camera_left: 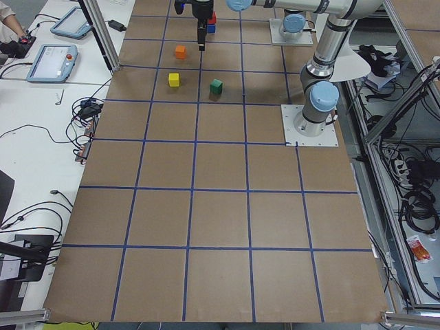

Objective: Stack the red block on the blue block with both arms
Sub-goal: 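Lower the red cube onto the blue cube with the right gripper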

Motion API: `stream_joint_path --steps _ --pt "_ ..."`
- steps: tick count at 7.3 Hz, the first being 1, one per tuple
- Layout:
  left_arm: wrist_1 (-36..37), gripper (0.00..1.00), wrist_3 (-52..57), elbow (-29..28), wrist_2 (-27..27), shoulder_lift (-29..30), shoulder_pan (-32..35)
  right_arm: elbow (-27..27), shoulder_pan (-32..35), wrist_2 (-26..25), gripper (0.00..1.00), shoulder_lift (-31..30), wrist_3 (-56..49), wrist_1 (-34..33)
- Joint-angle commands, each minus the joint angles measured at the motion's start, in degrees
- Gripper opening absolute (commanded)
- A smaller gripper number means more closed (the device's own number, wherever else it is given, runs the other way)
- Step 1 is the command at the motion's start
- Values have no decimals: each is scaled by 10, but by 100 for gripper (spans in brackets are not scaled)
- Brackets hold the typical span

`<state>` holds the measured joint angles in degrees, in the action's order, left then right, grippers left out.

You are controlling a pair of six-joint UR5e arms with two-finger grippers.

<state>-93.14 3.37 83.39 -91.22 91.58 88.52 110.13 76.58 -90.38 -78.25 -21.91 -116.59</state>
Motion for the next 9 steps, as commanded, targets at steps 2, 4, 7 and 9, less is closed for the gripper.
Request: stream_joint_path --steps 2,4,7,9 --pt "0 100 -1 1 1 0 0 1 0 -1 0 3 1 -8" --pt "1 100 -1 0 0 1 0 0 0 -1 58 5 2 -8" --pt "1 100 -1 -1 0 1 0 1 1 -2 81 5 4 -7" --pt "1 100 -1 -2 0 1 0 -4 0 -1 100 4 11 -8"
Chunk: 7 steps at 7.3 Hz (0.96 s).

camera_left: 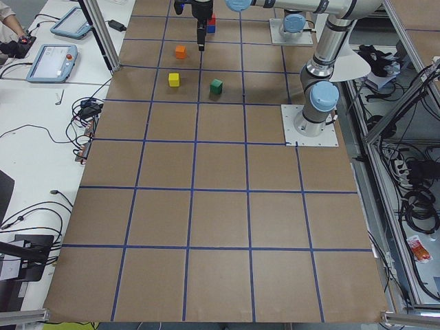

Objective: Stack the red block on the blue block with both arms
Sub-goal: 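Open the right gripper and raise it away from the stack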

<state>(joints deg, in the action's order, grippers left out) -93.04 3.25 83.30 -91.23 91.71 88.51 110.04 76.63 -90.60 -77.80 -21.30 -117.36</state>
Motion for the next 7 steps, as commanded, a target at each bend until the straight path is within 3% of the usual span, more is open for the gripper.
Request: stream_joint_path --steps 1,3,5,7 --pt "0 100 0 -1 0 0 0 -19 -2 1 100 -2 7 3" --pt "1 100 0 -1 0 0 0 -84 0 -23 100 -8 36 75" --pt "1 100 0 -2 0 0 -1 -181 5 -17 100 -15 42 204" --pt "1 100 0 -2 0 0 -2 -220 6 28 100 -59 67 290"
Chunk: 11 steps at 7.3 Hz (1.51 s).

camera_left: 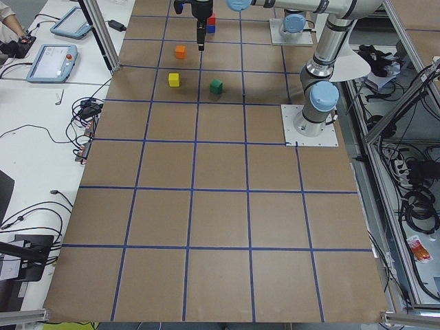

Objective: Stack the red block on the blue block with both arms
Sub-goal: 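Open the right gripper and raise it away from the stack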

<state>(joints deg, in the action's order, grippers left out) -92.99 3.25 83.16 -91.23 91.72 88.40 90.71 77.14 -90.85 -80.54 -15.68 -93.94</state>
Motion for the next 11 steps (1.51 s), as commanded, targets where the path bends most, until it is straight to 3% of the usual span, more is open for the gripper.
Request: stream_joint_path --steps 1,4,6,11 --pt "0 100 0 0 0 0 -1 -27 9 37 100 -64 25 87" --pt "0 100 0 -1 0 1 -1 -27 92 24 100 -69 126 90" --pt "0 100 0 -3 0 2 -1 -22 95 1 100 -79 128 94" --pt "0 100 0 -5 0 4 -1 -17 107 9 100 -81 145 92"
